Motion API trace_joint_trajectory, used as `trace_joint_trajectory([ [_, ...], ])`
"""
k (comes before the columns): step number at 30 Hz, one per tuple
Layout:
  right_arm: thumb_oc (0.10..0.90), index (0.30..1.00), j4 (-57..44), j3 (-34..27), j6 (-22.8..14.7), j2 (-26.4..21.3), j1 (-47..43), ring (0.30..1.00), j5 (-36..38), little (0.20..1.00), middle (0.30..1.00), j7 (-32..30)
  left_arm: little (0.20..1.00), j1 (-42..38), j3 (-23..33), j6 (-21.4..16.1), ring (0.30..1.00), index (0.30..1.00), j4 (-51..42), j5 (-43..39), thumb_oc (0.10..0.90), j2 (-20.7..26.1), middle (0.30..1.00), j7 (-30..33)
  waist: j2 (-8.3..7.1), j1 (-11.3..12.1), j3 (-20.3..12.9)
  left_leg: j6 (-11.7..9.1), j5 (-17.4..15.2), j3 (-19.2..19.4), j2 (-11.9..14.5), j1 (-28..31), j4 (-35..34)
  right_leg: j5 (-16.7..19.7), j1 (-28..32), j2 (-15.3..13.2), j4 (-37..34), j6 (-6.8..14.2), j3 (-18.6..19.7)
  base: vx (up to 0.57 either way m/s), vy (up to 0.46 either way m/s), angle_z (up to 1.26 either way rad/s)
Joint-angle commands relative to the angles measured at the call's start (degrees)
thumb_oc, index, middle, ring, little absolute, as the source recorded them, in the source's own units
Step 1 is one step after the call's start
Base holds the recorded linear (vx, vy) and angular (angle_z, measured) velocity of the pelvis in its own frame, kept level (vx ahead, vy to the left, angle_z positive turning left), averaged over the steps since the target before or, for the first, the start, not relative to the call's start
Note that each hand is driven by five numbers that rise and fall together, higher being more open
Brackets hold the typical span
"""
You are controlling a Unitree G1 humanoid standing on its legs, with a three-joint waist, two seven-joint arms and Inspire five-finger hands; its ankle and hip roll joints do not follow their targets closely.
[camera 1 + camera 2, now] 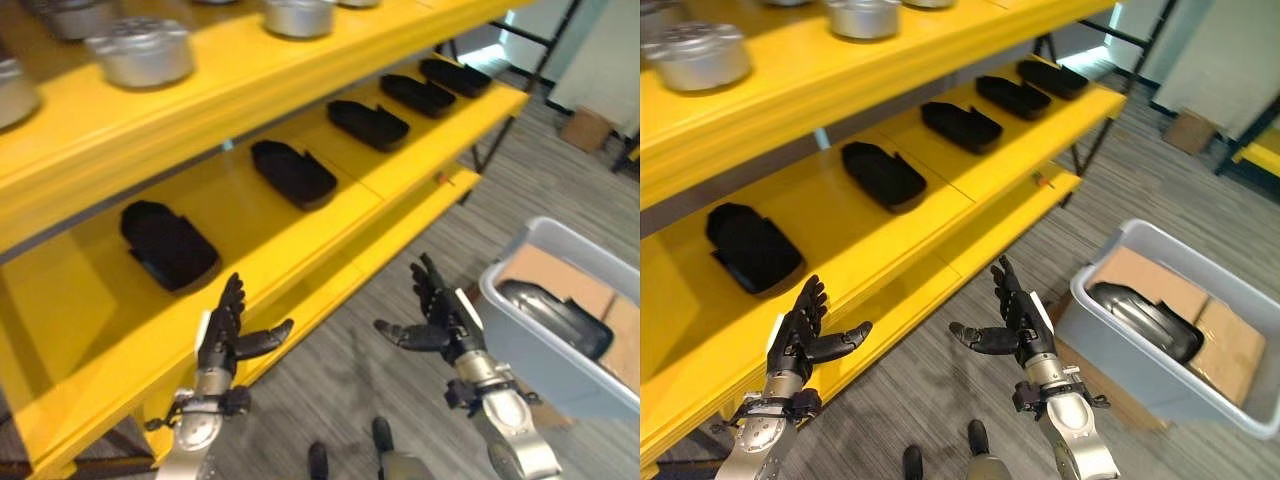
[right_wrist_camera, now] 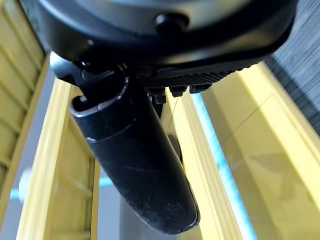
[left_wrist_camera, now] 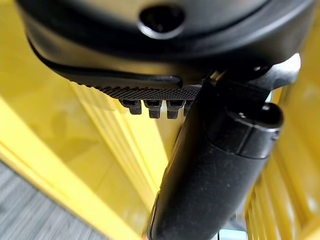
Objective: Move parts from the plastic box to the shelf.
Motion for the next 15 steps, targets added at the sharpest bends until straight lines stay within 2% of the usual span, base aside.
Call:
trace_joint_trajectory([
  [1,0.9,1.0,-3.4,0.0,-5.2,-0.8,-7.4,1.0,0.2,1.0,1.0,-0.7,1.0,-3.6,2.8,-5.0,1.0,1.0,-6.8,2.4,0.9,0.3,1.0,1.4,1.51,2.3,-0.5,-0.1,-4.6,-1.0,1.6,-2.0,5.1,-6.0,1.8,-3.6,7.7,0.2,-15.6,0.02,-0.009,-1.24],
  [2,0.9,1.0,-2.7,0.8,-5.2,-0.1,-8.4,1.0,-0.1,1.0,1.0,-1.3,1.0,-3.2,3.4,-5.2,1.0,1.0,-7.5,2.1,0.9,0.3,1.0,1.7,2.32,4.4,-0.8,-0.6,-5.9,0.8,2.8,-1.4,5.1,-7.7,3.5,-7.9,9.2,0.6,-24.1,0.06,-0.079,-1.26],
  [3,0.9,1.0,-1.3,1.9,-4.8,0.8,-10.1,1.0,-1.2,1.0,1.0,-2.0,1.0,-2.1,3.9,-4.7,1.0,1.0,-7.8,1.7,0.9,0.1,1.0,1.6,2.7,5.5,-1.1,-1.1,-6.6,4.2,4.4,-0.1,5.0,-4.7,4.6,-15.6,10.8,1.8,-32.1,0.1,-0.179,-1.62],
  [4,0.9,1.0,-0.9,1.8,-4.3,1.0,-10.7,1.0,-1.6,1.0,1.0,-2.2,1.0,-1.8,4.2,-4.5,1.0,1.0,-7.9,1.7,0.9,0.1,1.0,1.9,2.16,5.9,-1.5,-1.2,-6.9,5.0,4.5,0.3,4.8,-0.5,5.0,-18.8,9.8,3.6,-31.9,0.05,-0.166,-1.6],
  [5,0.9,1.0,-0.9,1.8,-4.3,1.0,-10.7,1.0,-1.7,1.0,1.0,-2.2,1.0,-1.8,4.2,-4.5,1.0,1.0,-7.9,1.7,0.9,0.1,1.0,1.9,2.1,6.0,-1.5,-1.2,-6.9,5.1,4.4,0.3,4.8,-0.3,5.0,-18.9,9.7,3.7,-31.8,0.07,-0.164,-1.03],
  [7,0.9,1.0,-1.7,1.2,-4.1,0.9,-10.5,1.0,-2.0,1.0,1.0,-2.4,1.0,-2.2,4.4,-4.4,1.0,1.0,-7.7,1.9,0.9,0.0,1.0,2.1,1.24,5.9,-1.9,-1.7,-7.3,5.2,4.7,0.3,5.1,2.3,5.7,-19.9,7.6,4.9,-30.2,0.09,-0.184,-0.02],
  [8,0.9,1.0,-2.1,1.0,-4.0,0.8,-10.0,1.0,-1.8,1.0,1.0,-2.3,1.0,-2.2,4.6,-4.4,1.0,1.0,-7.5,1.9,0.9,0.1,1.0,2.1,0.77,5.9,-2.2,-2.0,-7.4,5.3,4.7,0.5,5.2,2.2,6.9,-19.3,5.8,4.9,-30.4,0.12,-0.24,0.14],
  [10,0.9,1.0,-1.9,0.8,-4.0,0.6,-9.4,1.0,-1.9,1.0,1.0,-2.2,1.0,-2.1,4.5,-4.2,1.0,1.0,-7.0,2.4,0.9,-0.2,1.0,2.0,-0.15,6.1,-2.9,-3.0,-7.5,5.4,5.3,0.6,5.5,1.6,8.7,-17.5,2.6,5.2,-32.4,0.13,-0.251,-0.14],
  [11,0.9,1.0,-1.8,0.9,-3.9,0.3,-9.4,1.0,-1.7,1.0,1.0,-2.2,1.0,-2.0,4.4,-4.2,1.0,1.0,-6.9,2.3,0.9,-0.3,1.0,1.9,-0.4,5.8,-3.3,-3.6,-7.3,5.4,5.9,0.7,5.8,2.2,9.2,-16.5,1.9,5.3,-32.2,0.13,-0.291,-0.29],
  [14,0.9,1.0,-2.6,0.6,-4.2,-1.0,-9.1,1.0,-0.5,1.0,1.0,-1.9,1.0,-2.3,4.0,-4.5,1.0,1.0,-6.5,1.4,0.9,-0.7,1.0,1.9,-0.35,4.7,-3.8,-5.5,-6.4,5.9,9.1,0.9,6.1,0.7,9.9,-13.3,0.0,4.4,-31.5,0.1,-0.284,-0.1],
  [15,0.9,1.0,-3.1,0.5,-4.4,-1.5,-8.8,1.0,-0.4,1.0,1.0,-1.8,1.0,-2.6,3.7,-4.4,1.0,1.0,-6.3,1.3,0.9,-0.8,1.0,1.9,-0.13,4.2,-3.9,-6.4,-5.7,6.2,10.6,1.1,5.8,-0.8,10.0,-11.9,-0.3,3.7,-31.2,0.08,-0.258,-0.26],
])
